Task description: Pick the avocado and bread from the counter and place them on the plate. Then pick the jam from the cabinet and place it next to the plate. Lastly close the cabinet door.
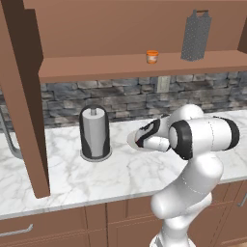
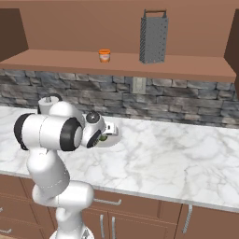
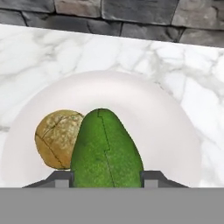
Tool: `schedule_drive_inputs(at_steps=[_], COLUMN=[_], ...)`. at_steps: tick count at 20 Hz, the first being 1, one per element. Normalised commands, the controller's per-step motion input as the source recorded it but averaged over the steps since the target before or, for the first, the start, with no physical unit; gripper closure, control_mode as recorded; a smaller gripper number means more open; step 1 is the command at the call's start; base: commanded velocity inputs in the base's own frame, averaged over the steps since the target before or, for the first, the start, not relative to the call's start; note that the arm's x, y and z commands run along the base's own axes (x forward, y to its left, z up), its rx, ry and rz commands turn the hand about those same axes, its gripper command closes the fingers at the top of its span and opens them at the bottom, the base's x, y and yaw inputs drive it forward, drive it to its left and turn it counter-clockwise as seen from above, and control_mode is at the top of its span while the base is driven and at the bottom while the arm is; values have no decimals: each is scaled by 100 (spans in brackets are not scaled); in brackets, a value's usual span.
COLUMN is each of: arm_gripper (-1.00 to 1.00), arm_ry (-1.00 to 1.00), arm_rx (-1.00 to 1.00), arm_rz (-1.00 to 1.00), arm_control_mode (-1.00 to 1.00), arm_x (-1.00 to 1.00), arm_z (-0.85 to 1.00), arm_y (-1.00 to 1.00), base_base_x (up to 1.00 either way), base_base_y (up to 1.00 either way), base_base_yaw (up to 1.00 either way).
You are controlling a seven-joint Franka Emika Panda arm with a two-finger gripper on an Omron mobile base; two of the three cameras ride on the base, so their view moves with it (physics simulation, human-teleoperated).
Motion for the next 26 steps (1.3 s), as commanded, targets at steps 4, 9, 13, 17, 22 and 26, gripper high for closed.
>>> schedule_drive_inputs(at_steps=[4, 9, 13, 17, 22, 26], arm_gripper=[100, 100, -100, -100, -100, -100], arm_ry=[0, 0, 0, 0, -3, -19], arm_rx=[0, 0, 0, 0, 0, 0], arm_rz=[-7, -7, -8, -9, -4, 0], arm_control_mode=[-100, -100, -100, -100, -100, -100], arm_x=[18, 16, 4, 0, -13, -44], arm_z=[-26, -21, -9, 0, 1, 27], arm_y=[0, 0, 6, 13, 0, 5], base_base_x=[0, 0, 0, 0, 0, 0], base_base_y=[0, 0, 0, 0, 0, 0], base_base_yaw=[0, 0, 0, 0, 0, 0])
